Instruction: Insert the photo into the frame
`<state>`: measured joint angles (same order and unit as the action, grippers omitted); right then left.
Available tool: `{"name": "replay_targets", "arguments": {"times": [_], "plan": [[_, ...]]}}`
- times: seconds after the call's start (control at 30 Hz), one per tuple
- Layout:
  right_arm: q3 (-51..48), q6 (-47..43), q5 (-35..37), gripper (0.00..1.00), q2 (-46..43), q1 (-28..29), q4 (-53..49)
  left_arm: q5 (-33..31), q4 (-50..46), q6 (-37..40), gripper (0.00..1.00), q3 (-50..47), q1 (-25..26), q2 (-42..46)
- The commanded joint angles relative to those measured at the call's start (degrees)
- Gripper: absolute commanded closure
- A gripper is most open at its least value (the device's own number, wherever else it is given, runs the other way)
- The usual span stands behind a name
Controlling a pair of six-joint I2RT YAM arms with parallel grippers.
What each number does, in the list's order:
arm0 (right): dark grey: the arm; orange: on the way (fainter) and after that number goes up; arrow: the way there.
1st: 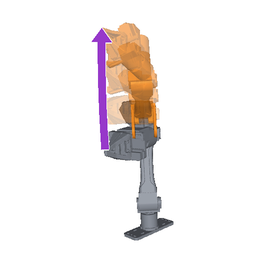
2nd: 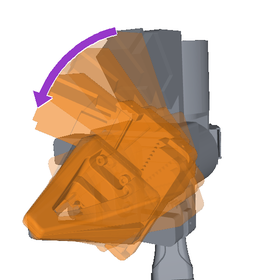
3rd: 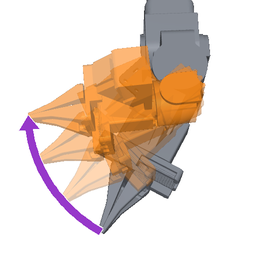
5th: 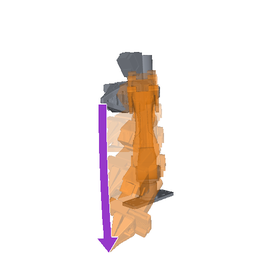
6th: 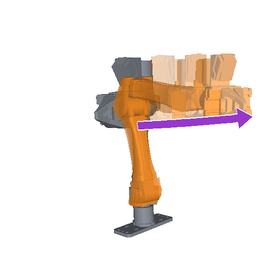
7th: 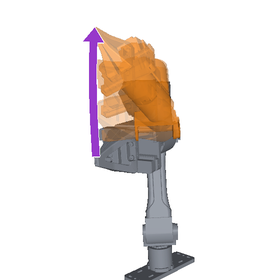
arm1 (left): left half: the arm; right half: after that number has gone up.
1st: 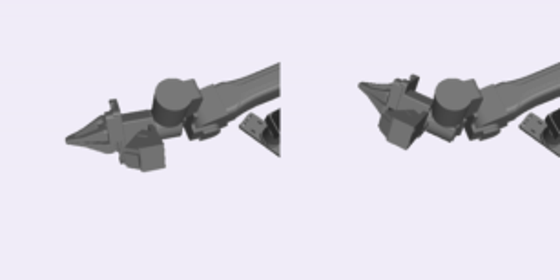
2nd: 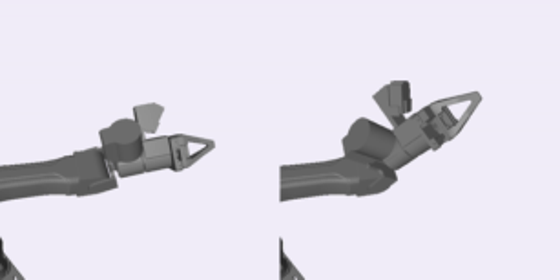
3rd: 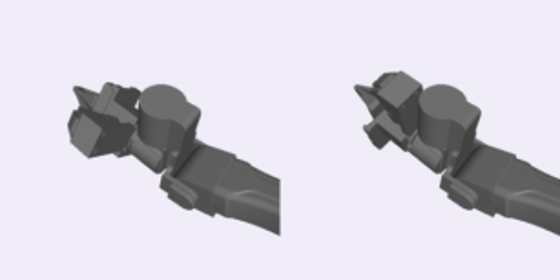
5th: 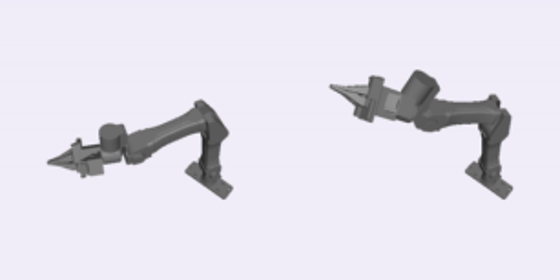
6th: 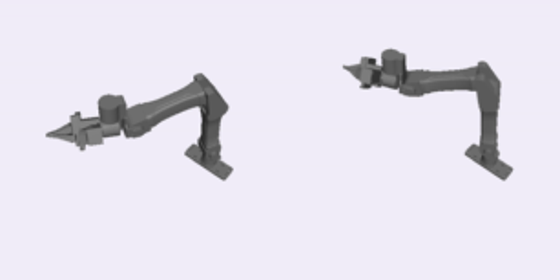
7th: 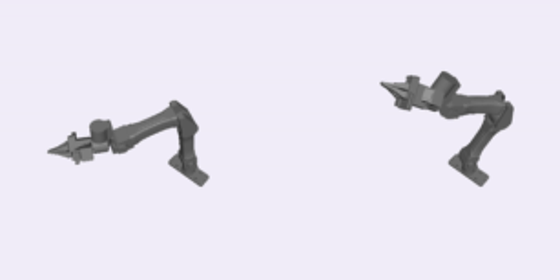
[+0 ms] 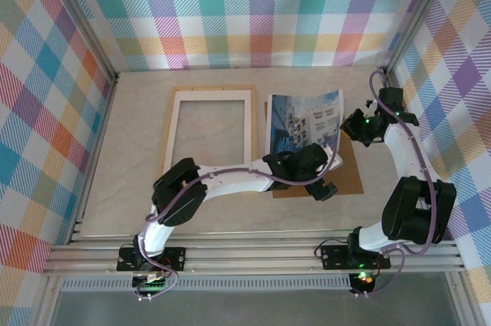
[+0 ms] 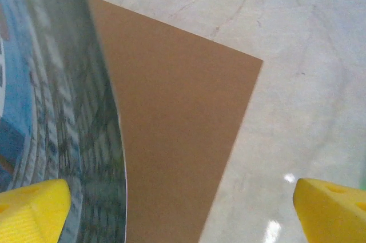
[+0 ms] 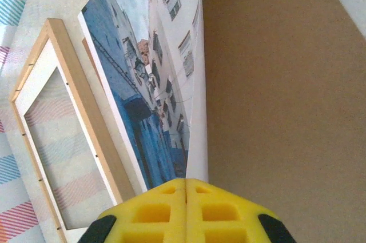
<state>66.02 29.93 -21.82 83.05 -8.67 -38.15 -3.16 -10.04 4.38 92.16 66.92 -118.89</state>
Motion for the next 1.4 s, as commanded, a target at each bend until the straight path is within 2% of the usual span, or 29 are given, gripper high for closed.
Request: {"name": "replay_targets", "arguments": {"times": [0.0,0.07,0.2,0.37,0.43,0.5,0.53,0.63,0.77,0.8,0.87,0.93,1.0,1.07,1.2,1.37], "plan": [[-0.29,1.71,-2.50,1.00,-2.29,-0.03,2.06,-6.65,2.20,1.93,0.01,3.25,0.85,-1.68],[-0.62,1.70,-2.26,1.00,-2.87,0.01,2.09,-8.97,2.90,2.96,0.08,4.16,0.85,-2.45],[-0.43,1.27,-2.72,1.00,-2.71,0.04,1.82,-9.54,2.55,3.97,0.28,5.53,0.85,-3.31],[-0.96,1.68,-2.86,1.00,-2.89,0.02,2.80,-9.75,2.97,3.75,0.42,4.14,0.85,-2.28],[-0.99,1.94,-3.22,1.00,-2.81,0.05,3.23,-9.41,3.01,4.17,0.52,3.81,0.84,-2.05],[-0.76,2.10,-3.49,1.00,-2.71,0.01,3.25,-9.49,2.88,4.77,0.67,3.77,0.82,-2.07],[-0.63,2.09,-3.63,1.00,-2.70,-0.01,3.28,-9.69,2.48,5.08,0.71,4.10,0.85,-2.21],[-0.45,2.20,-3.73,1.00,-2.81,0.04,3.43,-10.73,1.76,5.60,0.73,4.69,0.85,-2.40],[-0.02,2.74,-4.54,0.96,-2.89,0.02,3.72,-11.08,0.95,6.34,0.88,5.26,0.85,-2.22],[0.22,2.88,-4.84,0.92,-2.89,-0.02,3.87,-11.42,0.58,6.34,0.94,5.52,0.85,-2.12],[1.33,3.11,-5.38,0.74,-2.65,0.03,3.97,-11.89,-0.30,6.17,1.00,6.24,0.85,-1.75],[3.36,2.79,-5.58,0.63,-2.17,0.07,3.53,-12.79,-1.42,5.07,1.00,7.09,0.64,-1.01],[7.41,1.83,-4.98,0.43,-1.35,-0.03,1.79,-13.14,-3.08,2.53,1.00,8.09,-0.20,0.29],[12.11,0.65,-3.48,0.31,-0.72,0.00,0.35,-12.81,-4.73,-0.58,1.00,8.96,-1.89,2.08],[18.47,-0.42,0.29,0.17,-0.73,-0.03,-0.58,-12.88,-8.47,-4.63,1.00,10.11,-6.17,6.63],[19.34,0.84,-1.16,0.13,-2.42,-0.12,2.64,-11.92,-8.84,-13.62,1.00,8.31,-13.14,12.81]]}}
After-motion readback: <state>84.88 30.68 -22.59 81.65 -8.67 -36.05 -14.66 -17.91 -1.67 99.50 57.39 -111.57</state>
